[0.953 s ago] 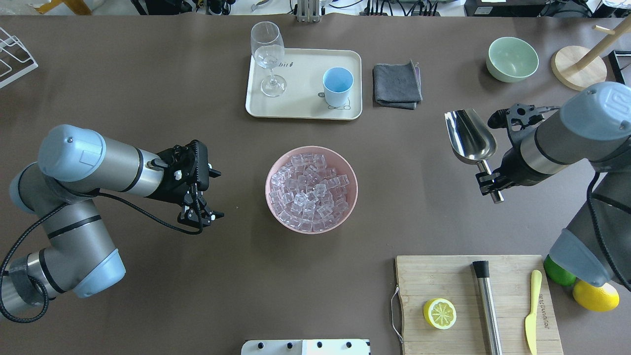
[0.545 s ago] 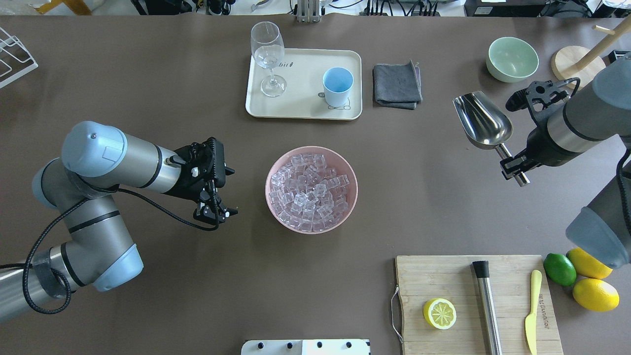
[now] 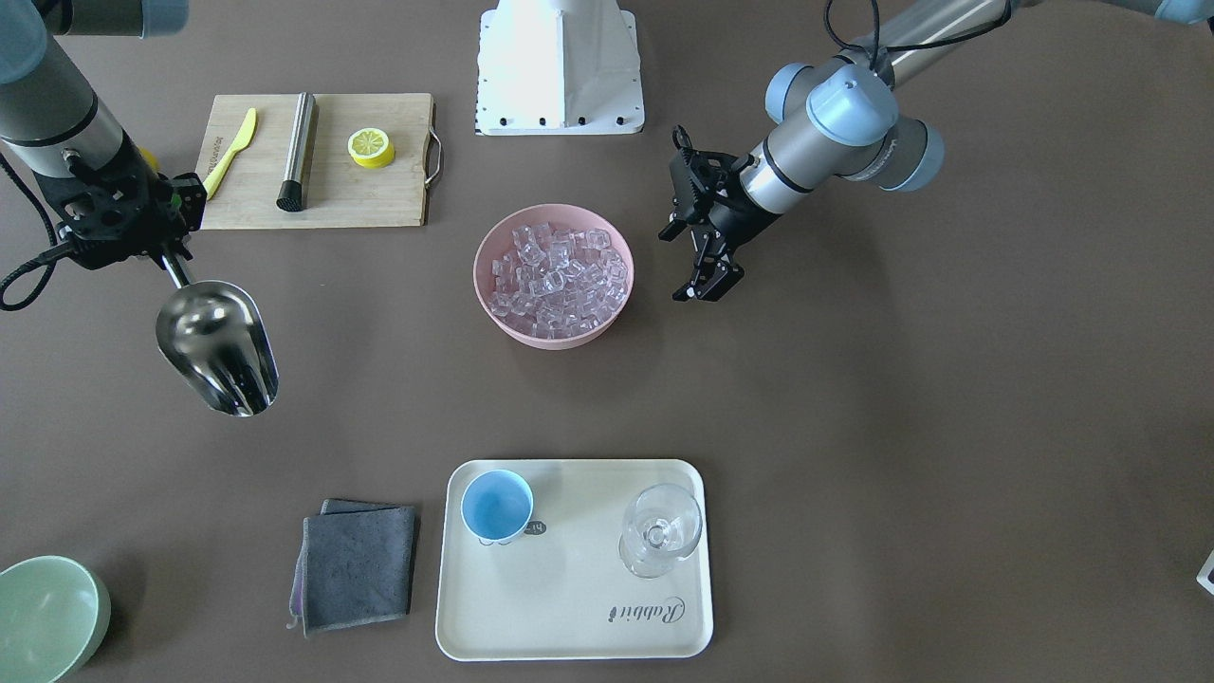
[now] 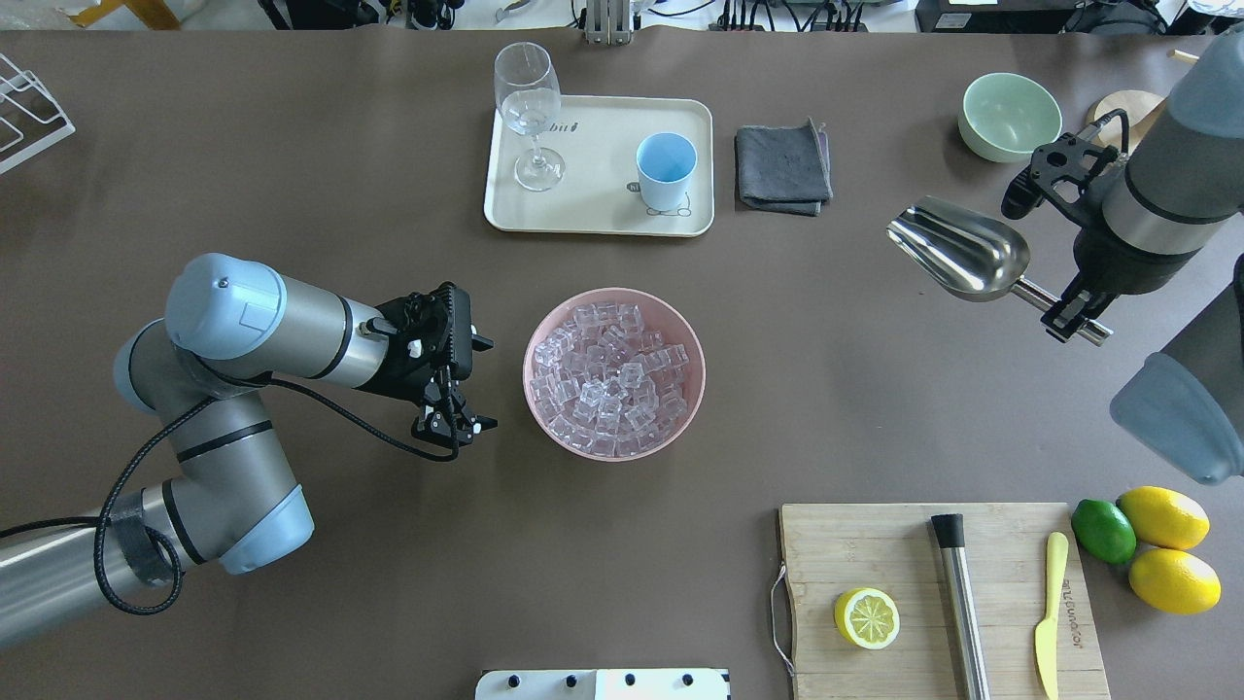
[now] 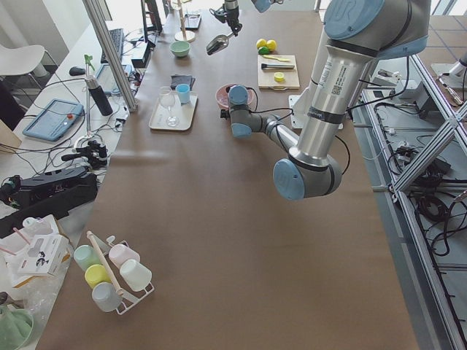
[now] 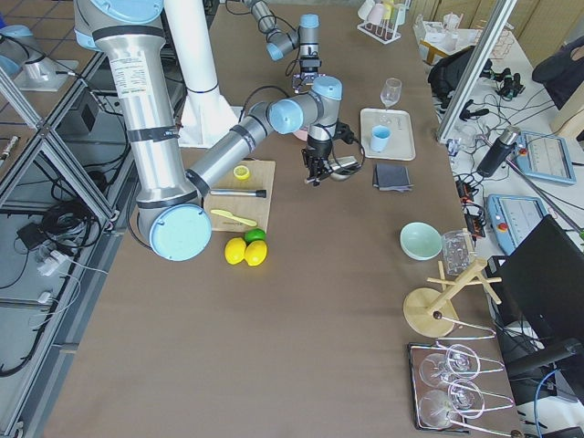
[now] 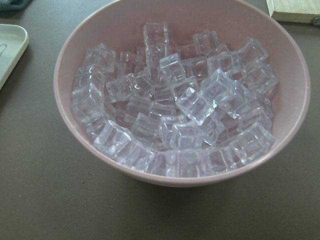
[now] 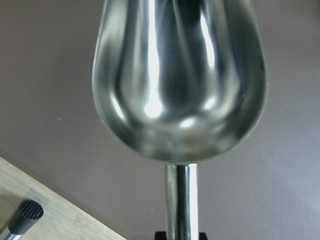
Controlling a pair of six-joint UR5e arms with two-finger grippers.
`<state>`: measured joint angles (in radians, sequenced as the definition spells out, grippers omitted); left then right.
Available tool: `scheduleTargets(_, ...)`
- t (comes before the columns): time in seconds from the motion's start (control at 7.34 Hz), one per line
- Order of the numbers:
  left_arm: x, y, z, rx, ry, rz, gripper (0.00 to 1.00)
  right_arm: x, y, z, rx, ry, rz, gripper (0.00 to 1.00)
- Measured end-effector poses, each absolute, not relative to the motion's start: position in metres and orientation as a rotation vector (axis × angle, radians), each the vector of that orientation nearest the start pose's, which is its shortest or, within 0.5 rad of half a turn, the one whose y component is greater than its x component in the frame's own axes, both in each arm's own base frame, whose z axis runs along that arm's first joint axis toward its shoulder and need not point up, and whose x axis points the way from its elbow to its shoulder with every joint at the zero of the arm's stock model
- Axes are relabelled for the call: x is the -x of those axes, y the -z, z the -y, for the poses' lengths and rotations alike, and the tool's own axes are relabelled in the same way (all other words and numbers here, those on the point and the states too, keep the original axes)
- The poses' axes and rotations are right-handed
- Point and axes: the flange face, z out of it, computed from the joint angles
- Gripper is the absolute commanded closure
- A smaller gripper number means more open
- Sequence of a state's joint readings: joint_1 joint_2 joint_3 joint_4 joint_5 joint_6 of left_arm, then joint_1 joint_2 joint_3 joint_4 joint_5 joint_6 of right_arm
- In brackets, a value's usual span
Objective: Put ice in cup with scoop
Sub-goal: 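Lift the scoop with the right gripper while the left gripper moves beside the pink bowl, then swing the scoop with the right gripper over to the pink ice bowl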
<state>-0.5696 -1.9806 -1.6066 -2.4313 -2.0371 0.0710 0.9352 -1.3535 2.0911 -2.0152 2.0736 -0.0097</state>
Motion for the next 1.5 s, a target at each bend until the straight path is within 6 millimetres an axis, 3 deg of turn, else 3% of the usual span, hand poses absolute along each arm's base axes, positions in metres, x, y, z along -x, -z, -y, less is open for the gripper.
scheduleTargets(0.41, -0.503, -0.307, 0.415, -1.094, -1.182, -0.987, 0.02, 0.222, -0.345, 0.466, -0.093, 0.935, 0.452, 1.00)
scheduleTargets(0.68, -0.507, -0.306, 0.413, -1.106, -1.181, -0.989, 0.02, 0.214, -0.344, 0.470, -0.132, 1.123, 0.442, 1.00)
scheduleTargets(0.95, -0.510, -0.305, 0.415, -1.117, -1.173, -0.983, 0.02, 0.224, -0.327, 0.470, -0.140, 1.171, 0.435, 1.00)
scheduleTargets(1.36, -0.515, -0.305, 0.419, -1.125, -1.169, -0.985, 0.02, 0.275, -0.230, 0.439, -0.019, 1.213, 0.357, 1.00)
scheduleTargets(1.5, -0.516, -0.305, 0.419, -1.125, -1.169, -0.984, 0.02, 0.300, -0.201, 0.432, 0.026, 1.225, 0.334, 1.00)
